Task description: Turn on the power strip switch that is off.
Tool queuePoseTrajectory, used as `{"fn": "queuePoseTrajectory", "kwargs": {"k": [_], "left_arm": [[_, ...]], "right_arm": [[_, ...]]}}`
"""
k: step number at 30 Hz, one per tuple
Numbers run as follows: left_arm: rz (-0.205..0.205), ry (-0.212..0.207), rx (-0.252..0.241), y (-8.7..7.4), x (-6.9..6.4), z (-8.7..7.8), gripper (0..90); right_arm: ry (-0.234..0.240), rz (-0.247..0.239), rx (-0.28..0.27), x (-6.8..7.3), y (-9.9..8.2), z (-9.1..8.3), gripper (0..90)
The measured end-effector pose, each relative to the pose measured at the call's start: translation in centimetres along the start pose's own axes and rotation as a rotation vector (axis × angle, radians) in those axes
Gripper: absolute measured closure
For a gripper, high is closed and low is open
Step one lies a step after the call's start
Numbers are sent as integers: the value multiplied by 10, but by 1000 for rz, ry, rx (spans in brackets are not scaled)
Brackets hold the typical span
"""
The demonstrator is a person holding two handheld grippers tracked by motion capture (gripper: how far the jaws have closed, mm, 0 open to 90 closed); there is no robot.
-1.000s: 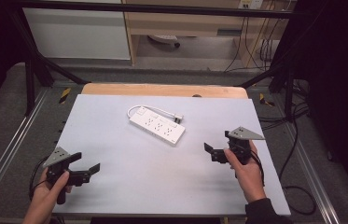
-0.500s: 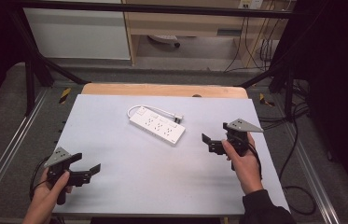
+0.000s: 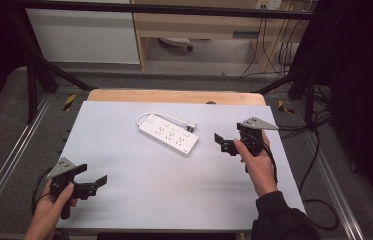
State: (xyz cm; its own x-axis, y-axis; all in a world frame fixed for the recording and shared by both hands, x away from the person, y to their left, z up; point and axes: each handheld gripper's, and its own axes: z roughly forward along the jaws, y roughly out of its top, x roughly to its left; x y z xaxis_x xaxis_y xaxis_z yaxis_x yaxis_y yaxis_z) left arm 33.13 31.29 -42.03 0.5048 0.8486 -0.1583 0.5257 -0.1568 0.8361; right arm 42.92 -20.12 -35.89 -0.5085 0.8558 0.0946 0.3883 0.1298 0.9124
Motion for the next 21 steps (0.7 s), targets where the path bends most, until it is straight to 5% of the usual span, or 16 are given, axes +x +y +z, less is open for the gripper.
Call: {"fn": "queuePoseTrajectory", "kwargs": {"k": [11,21], "left_arm": [[-7,5,16,0,0,3,70],[-1,3,26,-1,1,4,71]], "right_arm": [[1,52,-28,-8,10,18,48],[2,26,-7,-3,23,49,56]]}}
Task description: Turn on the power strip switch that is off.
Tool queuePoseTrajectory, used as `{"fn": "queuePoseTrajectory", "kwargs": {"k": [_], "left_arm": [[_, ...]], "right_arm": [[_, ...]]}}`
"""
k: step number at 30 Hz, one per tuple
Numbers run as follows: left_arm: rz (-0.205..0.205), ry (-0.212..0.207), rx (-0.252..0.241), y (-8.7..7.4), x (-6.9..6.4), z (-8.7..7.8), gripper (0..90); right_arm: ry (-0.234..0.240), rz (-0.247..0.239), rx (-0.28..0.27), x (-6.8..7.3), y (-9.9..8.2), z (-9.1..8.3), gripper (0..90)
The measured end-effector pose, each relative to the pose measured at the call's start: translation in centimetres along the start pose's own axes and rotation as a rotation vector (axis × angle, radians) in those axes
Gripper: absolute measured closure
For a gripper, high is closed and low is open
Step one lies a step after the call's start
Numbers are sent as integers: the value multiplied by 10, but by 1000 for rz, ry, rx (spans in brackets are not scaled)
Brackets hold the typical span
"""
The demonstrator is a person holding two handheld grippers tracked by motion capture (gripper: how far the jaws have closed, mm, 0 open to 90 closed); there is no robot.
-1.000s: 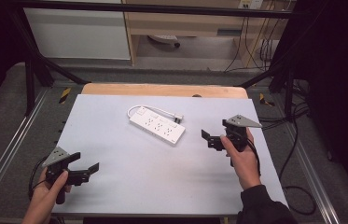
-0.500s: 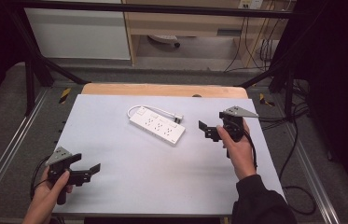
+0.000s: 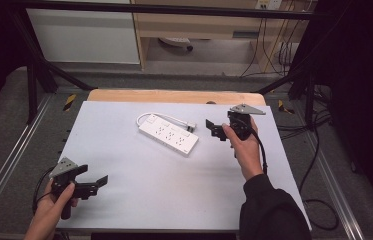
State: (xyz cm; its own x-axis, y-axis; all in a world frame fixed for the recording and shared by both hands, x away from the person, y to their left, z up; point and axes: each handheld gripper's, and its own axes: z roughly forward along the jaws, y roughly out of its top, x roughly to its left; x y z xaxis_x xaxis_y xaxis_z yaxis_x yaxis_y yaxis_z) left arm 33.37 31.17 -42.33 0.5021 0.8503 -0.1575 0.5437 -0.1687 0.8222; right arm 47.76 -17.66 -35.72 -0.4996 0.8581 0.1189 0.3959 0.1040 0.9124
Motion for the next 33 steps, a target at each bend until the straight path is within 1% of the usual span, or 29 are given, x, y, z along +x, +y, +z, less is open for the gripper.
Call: {"fn": "queuePoseTrajectory", "kwargs": {"k": [5,7,10,14,16,21,29,33], "left_arm": [[10,-6,5,0,-1,0,71],[11,-6,10,0,-1,1,71],[14,-2,6,0,-1,0,72],[4,6,-2,0,1,-1,72],[4,7,1,0,1,-1,72],[9,6,-1,0,1,-1,71],[5,6,5,0,1,-1,71],[2,7,8,0,1,-1,71]], "right_arm": [[2,3,10,1,4,15,59],[5,15,8,1,6,20,59],[-11,3,22,2,6,28,62],[-6,-2,31,5,3,37,64],[-5,4,32,6,3,42,65],[-15,9,30,6,1,50,67],[-6,48,10,6,1,61,68],[-4,43,22,9,2,67,67]]}}
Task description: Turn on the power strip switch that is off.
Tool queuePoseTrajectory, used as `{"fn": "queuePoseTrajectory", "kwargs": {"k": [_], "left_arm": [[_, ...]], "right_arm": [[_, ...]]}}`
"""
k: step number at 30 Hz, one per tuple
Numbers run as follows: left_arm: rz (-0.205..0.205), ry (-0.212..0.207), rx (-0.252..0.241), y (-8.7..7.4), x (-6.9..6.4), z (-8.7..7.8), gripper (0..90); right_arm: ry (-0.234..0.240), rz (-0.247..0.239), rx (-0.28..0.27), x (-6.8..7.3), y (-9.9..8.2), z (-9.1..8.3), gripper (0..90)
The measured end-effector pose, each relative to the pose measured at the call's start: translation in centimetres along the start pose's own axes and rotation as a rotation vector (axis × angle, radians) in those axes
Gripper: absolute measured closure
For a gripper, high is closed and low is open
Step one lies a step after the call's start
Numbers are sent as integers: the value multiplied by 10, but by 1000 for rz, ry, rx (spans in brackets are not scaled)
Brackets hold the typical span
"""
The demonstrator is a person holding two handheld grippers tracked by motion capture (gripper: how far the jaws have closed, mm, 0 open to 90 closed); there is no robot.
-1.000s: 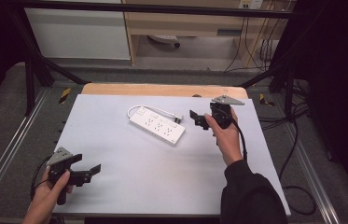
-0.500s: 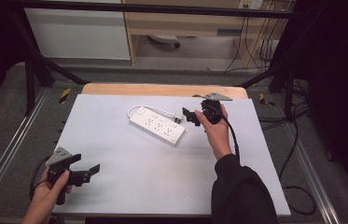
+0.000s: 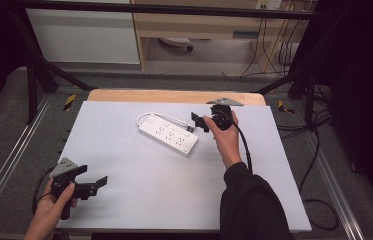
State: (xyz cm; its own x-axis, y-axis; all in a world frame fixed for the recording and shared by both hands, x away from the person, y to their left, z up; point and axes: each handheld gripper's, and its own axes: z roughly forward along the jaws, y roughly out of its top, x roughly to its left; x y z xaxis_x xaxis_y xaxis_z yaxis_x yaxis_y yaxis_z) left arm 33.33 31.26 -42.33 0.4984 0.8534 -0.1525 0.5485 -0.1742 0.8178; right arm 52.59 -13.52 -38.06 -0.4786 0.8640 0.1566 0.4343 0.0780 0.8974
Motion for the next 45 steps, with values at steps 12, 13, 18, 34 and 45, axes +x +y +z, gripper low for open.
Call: {"fn": "queuePoseTrajectory", "kwargs": {"k": [12,13,18,34,45], "left_arm": [[0,-2,1,0,0,0,71],[2,-1,1,0,0,0,71],[3,-1,4,0,-1,1,71],[0,-4,6,0,-1,1,71],[0,-4,3,0,0,0,71]], "right_arm": [[3,-7,24,6,2,15,82],[0,-7,25,6,2,16,86],[-3,10,29,4,0,20,109],[-1,-43,60,12,0,34,245],[2,-46,83,14,-4,46,369]]}}
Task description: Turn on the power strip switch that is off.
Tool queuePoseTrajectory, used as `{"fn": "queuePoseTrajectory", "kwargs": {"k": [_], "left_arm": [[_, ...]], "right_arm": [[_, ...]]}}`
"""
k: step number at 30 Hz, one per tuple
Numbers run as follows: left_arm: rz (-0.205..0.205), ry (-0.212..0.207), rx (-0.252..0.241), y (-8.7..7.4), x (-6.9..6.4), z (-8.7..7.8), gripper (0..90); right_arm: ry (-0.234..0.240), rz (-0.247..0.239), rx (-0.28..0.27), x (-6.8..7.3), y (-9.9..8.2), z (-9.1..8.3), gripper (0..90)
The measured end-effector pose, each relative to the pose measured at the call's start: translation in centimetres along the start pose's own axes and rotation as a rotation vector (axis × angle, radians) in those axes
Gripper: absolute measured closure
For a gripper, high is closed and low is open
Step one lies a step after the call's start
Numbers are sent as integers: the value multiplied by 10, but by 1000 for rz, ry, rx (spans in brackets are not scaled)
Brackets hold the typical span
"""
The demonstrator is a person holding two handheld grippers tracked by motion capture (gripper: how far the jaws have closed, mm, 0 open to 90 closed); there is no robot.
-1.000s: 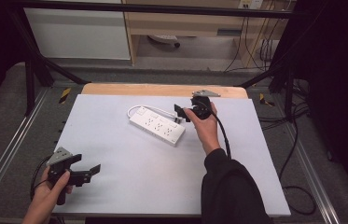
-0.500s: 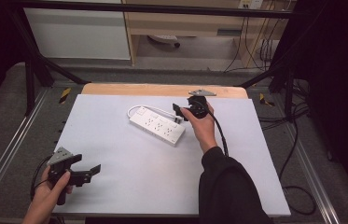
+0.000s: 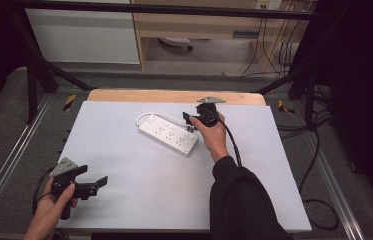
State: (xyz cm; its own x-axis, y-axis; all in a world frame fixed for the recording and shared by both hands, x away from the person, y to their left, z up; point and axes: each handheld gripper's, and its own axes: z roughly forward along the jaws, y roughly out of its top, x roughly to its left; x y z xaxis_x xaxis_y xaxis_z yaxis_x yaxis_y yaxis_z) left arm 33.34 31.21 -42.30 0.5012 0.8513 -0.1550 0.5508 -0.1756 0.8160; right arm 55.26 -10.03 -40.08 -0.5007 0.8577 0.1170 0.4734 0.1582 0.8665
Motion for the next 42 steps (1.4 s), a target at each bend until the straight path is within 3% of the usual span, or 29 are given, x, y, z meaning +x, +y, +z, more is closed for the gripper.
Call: {"fn": "queuePoseTrajectory", "kwargs": {"k": [9,20,34,42], "left_arm": [[4,-3,0,0,0,0,71],[6,-4,5,0,-1,1,71],[8,-3,8,0,-1,1,71],[10,-5,11,0,-1,1,71]], "right_arm": [[-2,-19,12,2,-4,8,472],[-2,3,19,-1,-9,15,586],[46,44,7,4,-15,24,707],[59,30,12,11,-19,29,741]]}}
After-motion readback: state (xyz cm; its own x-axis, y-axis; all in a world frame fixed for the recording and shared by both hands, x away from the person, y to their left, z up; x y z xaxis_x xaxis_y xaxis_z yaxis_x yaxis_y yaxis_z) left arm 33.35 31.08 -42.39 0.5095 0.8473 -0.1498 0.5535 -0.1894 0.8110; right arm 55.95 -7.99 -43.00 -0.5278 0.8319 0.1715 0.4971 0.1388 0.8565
